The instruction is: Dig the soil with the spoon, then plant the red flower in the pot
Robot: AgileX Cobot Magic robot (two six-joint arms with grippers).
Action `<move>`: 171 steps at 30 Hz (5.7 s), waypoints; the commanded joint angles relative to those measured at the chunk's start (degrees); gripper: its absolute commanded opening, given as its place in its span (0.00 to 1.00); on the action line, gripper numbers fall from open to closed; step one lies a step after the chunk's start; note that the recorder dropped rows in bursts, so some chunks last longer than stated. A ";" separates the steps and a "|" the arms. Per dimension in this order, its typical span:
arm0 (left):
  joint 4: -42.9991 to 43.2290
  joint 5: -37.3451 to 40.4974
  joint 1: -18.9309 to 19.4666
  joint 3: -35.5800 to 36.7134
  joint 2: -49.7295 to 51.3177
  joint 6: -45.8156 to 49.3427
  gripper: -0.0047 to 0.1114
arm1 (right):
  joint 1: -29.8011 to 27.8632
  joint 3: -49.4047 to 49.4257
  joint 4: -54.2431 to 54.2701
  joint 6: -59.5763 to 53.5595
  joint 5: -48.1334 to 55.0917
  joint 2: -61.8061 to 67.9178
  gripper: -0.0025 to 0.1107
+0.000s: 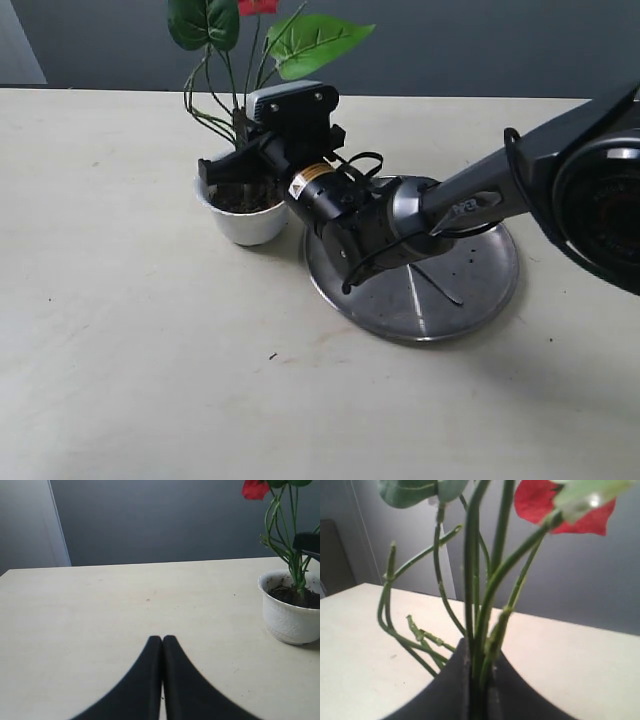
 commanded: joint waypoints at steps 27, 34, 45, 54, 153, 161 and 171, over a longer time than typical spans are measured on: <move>0.00 -0.01 -0.10 -0.12 -0.13 -0.13 0.04 | 3.30 5.38 2.07 5.47 -3.70 1.36 0.02; 0.00 -0.01 -0.10 -0.12 -0.13 -0.13 0.04 | 3.30 5.65 1.06 6.05 3.50 -0.09 0.02; 0.00 -0.01 -0.10 -0.12 -0.13 -0.13 0.04 | 2.67 5.65 -7.97 5.81 17.79 -0.92 0.02; 0.00 -0.01 -0.10 -0.12 -0.13 -0.13 0.04 | 2.67 5.65 -7.97 3.26 17.22 -1.27 0.02; 0.00 -0.01 -0.10 -0.12 -0.13 -0.13 0.04 | 8.95 28.47 5.34 -0.58 59.13 -61.22 0.02; 0.00 -0.01 -0.10 -0.12 -0.13 -0.13 0.04 | 8.95 29.81 4.68 -1.81 59.01 -61.33 0.02; 0.00 -0.01 -0.10 -0.12 -0.13 -0.13 0.04 | 8.95 30.73 0.01 -5.33 70.90 -66.20 0.02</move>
